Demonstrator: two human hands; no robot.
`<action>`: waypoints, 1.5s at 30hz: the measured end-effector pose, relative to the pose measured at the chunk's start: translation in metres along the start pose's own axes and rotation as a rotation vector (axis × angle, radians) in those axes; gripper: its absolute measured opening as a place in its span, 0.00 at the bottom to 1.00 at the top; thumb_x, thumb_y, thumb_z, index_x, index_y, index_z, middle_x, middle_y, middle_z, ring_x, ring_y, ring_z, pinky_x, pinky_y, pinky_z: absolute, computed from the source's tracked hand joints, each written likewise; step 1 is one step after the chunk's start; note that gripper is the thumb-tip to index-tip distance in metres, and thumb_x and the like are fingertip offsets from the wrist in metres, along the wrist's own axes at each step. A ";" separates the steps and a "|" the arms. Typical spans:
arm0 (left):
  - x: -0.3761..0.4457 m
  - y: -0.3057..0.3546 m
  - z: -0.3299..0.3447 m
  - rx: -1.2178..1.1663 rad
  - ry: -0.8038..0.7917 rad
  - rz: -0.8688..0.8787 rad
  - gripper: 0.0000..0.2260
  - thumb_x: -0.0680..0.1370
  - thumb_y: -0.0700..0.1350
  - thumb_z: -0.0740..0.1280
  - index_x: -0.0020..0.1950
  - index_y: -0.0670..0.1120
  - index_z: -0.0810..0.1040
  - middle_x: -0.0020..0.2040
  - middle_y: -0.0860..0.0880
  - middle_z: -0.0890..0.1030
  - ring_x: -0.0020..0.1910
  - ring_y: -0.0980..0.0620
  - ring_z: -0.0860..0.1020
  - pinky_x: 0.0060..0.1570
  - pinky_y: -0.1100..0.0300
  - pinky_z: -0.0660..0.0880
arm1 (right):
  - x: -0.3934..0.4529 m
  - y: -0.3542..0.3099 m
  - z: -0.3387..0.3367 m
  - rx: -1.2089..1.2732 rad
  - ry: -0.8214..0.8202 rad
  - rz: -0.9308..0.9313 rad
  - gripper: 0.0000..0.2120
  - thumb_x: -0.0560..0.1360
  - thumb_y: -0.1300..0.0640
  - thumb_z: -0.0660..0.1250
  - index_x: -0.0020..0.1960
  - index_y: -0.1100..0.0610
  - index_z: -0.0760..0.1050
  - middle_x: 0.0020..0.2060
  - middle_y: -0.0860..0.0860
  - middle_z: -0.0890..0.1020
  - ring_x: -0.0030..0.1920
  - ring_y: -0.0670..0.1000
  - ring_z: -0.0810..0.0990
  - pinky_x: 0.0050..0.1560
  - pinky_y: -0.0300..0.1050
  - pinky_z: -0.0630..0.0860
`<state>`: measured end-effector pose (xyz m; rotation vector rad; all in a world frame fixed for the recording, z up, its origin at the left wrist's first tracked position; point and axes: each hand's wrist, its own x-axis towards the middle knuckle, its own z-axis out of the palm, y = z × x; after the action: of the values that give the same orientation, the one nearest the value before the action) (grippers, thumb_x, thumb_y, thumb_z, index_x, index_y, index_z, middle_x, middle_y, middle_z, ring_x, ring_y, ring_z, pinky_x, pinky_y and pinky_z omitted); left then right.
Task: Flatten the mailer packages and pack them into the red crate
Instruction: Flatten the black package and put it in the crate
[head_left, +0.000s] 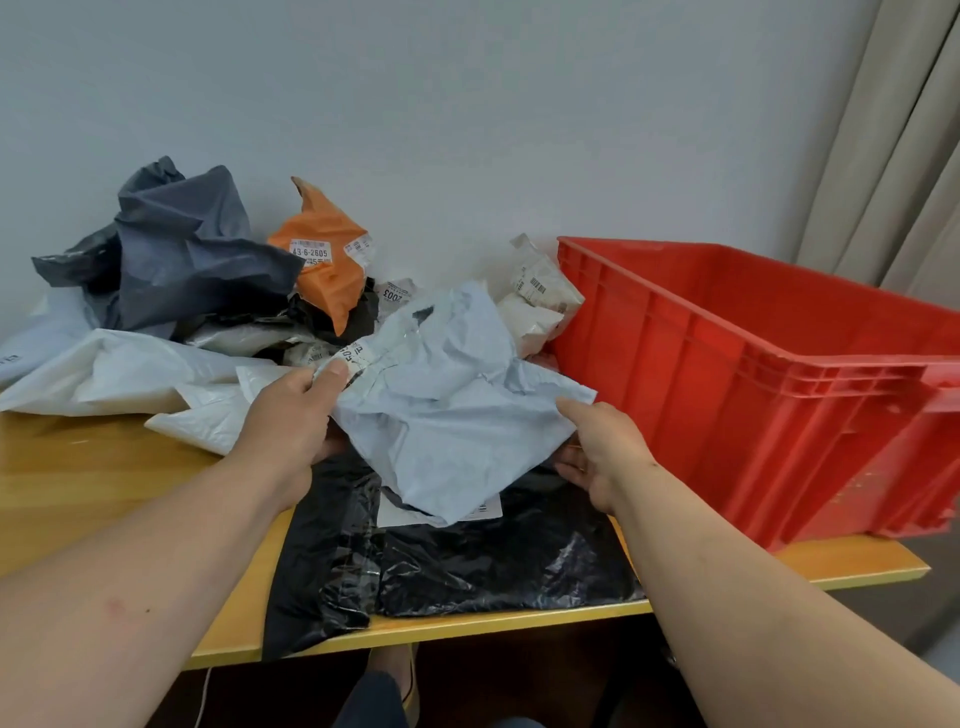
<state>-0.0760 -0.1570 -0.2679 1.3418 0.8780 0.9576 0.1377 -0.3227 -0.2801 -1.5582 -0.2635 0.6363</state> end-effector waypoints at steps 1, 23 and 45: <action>-0.001 0.000 -0.001 0.002 0.010 0.013 0.15 0.80 0.55 0.66 0.50 0.43 0.78 0.49 0.43 0.84 0.48 0.43 0.82 0.51 0.42 0.80 | 0.002 0.001 0.000 -0.006 0.024 -0.040 0.13 0.79 0.54 0.64 0.63 0.52 0.74 0.53 0.51 0.82 0.50 0.54 0.82 0.51 0.52 0.80; 0.000 0.023 -0.022 0.230 -0.302 -0.187 0.32 0.69 0.73 0.61 0.59 0.51 0.82 0.54 0.50 0.84 0.56 0.49 0.80 0.56 0.53 0.74 | -0.020 -0.033 -0.001 0.186 -0.292 -0.164 0.06 0.82 0.61 0.62 0.48 0.57 0.76 0.42 0.55 0.84 0.43 0.53 0.82 0.48 0.49 0.79; 0.008 0.025 -0.021 -0.448 0.032 -0.185 0.15 0.77 0.49 0.71 0.62 0.46 0.79 0.54 0.45 0.85 0.50 0.43 0.84 0.46 0.42 0.80 | -0.028 -0.005 -0.003 0.025 -0.325 0.178 0.19 0.75 0.49 0.73 0.62 0.55 0.77 0.54 0.54 0.85 0.55 0.57 0.83 0.55 0.56 0.79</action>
<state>-0.0943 -0.1421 -0.2440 0.8509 0.7418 0.9634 0.1179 -0.3396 -0.2686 -1.4606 -0.3603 1.0318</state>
